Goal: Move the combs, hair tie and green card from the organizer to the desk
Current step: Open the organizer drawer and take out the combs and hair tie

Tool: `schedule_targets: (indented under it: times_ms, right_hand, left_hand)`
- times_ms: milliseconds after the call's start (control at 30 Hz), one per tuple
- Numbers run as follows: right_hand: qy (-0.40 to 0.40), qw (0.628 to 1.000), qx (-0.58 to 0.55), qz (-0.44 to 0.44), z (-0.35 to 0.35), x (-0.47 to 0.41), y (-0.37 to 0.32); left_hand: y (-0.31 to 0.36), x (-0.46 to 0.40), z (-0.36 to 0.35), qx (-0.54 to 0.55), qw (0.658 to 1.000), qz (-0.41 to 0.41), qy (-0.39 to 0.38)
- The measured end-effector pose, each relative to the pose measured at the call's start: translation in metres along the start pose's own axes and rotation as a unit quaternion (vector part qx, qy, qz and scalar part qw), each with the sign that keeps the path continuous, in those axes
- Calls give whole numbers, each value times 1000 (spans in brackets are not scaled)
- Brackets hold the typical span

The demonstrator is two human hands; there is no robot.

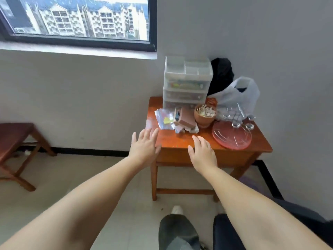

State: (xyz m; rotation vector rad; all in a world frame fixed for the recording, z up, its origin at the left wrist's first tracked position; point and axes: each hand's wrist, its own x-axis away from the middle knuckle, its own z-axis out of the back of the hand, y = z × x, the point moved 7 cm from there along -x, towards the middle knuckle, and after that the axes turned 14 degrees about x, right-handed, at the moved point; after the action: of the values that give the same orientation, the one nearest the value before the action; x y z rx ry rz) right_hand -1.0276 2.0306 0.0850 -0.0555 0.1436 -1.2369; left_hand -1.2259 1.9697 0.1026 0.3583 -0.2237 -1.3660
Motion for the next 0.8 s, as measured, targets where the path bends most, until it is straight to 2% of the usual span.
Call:
schedule_targets:
  times_ms: [67,167,267,333,400,467,500,567,667,800]
  right_hand:
    - [20,998,-56,12,3,-72,-2]
    - [3,987,-163,4,6,-164,-4]
    - [-23,947,-312,-74,10,-239,1]
    - [-63,876,-446,-170,3,-275,3]
    - [-97,757,-587,-270,-8,-296,-2]
    - [-103,645,-686,-319,-11,-308,-11]
    - [-106,608,-714,-330,-9,-311,-15]
    - [-111,558,-752,-333,-5,-315,-22]
    - [-99,531,-765,-351,-4,-304,-22]
    - [-78,546,-754,-358,-13,-263,-19]
  left_hand:
    - [-2,-66,10,0,1000,12,27]
    - [2,-151,28,27,997,37,55]
    - [13,-225,53,82,992,37,94]
    - [15,-265,67,100,988,33,114]
    - [12,-294,77,111,986,25,124]
    - [8,-317,83,128,983,13,128]
    - [6,-326,84,138,983,4,124]
    - [4,-339,84,158,980,-15,117]
    - [-1,-345,85,200,970,-52,125]
    - [-6,-349,83,246,962,-63,100]
